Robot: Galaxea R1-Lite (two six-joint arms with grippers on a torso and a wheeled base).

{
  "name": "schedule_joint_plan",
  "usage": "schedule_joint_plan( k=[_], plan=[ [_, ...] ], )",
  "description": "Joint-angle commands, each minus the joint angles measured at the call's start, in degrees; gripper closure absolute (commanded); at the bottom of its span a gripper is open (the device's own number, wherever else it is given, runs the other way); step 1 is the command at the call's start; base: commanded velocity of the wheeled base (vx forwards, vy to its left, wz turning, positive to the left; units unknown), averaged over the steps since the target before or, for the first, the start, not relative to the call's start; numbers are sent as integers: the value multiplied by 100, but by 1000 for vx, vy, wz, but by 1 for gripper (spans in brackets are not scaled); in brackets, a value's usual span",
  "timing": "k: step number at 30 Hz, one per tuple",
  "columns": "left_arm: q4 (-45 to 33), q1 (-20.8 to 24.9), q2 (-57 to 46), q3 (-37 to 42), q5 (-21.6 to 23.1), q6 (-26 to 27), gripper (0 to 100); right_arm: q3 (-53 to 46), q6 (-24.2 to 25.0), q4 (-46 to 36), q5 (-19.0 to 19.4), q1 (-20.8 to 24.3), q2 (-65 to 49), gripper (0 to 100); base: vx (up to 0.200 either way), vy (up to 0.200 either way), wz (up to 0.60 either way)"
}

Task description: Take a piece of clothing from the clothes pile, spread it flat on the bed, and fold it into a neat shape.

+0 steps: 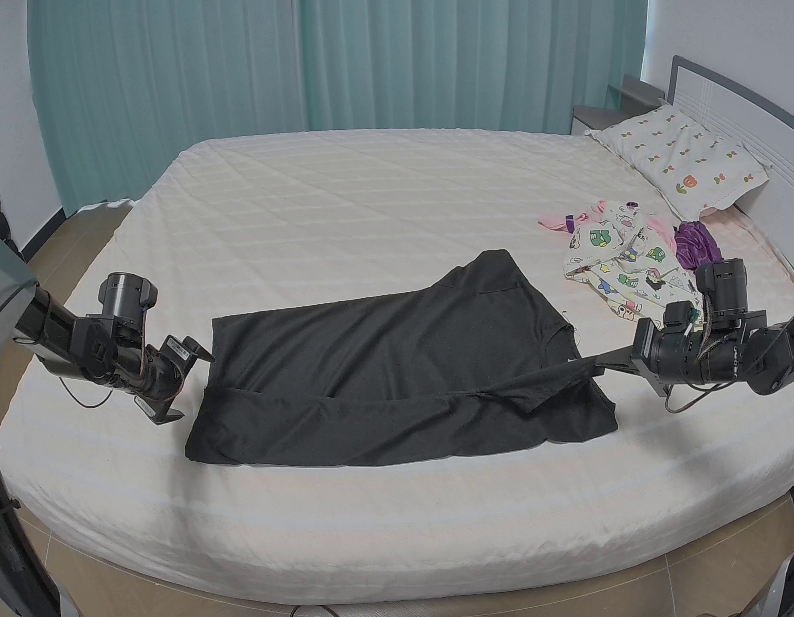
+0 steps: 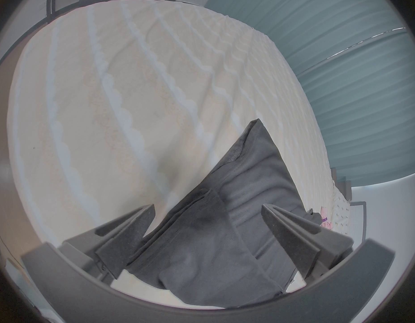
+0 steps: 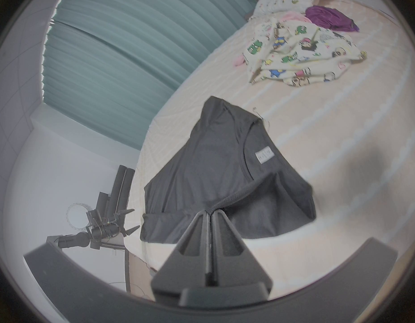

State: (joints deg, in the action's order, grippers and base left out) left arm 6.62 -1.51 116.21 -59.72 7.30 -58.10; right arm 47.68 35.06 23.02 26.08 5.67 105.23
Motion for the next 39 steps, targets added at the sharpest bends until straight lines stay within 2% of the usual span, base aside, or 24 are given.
schedule_joint_plan(
  k=[1,4,5,8,17,20,22,23,25,26,27,31,35,39],
  plan=[
    [-3,-69,-547,435,43,18,0,-338,-113,-289,29,4,-372,100,0,0,0],
    [6,-60,-705,681,61,9,0,-628,-403,-289,29,-4,-266,100,0,0,0],
    [6,-60,-740,734,70,9,0,-725,-527,-298,29,4,-222,0,0,0,0],
    [-3,-51,-802,822,61,9,0,-927,-808,-289,3,57,-134,0,0,0,0],
    [41,-7,-1110,1050,114,9,0,-786,-746,-201,29,-207,-205,0,0,0,0],
    [59,2,-1074,1077,122,-43,0,-918,-360,-157,-15,-207,-231,0,0,0,0],
    [59,2,-1074,1077,122,-52,0,-918,-333,-148,-15,-207,-231,0,0,0,0],
    [85,2,-1092,1077,289,-87,0,-1094,308,212,-15,-207,-205,0,0,0,0],
    [76,-33,-1145,1077,527,-105,0,-1287,590,643,-15,-207,-134,0,200,0,0],
    [76,-33,-1145,1077,527,-105,0,-1287,590,643,-15,-207,-134,0,200,0,0],
    [76,-33,-1215,1094,641,-175,0,-1489,722,1091,-32,-233,-11,0,200,0,0],
    [76,-16,-1197,1094,658,-219,0,-1665,739,1829,-76,-277,261,0,200,0,0],
    [76,-16,-1171,1103,658,-210,0,-1788,722,1979,-76,-277,288,0,200,0,0],
    [68,2,-1171,1138,667,-167,0,-1797,713,1979,-76,-268,279,0,0,0,0]
  ],
)
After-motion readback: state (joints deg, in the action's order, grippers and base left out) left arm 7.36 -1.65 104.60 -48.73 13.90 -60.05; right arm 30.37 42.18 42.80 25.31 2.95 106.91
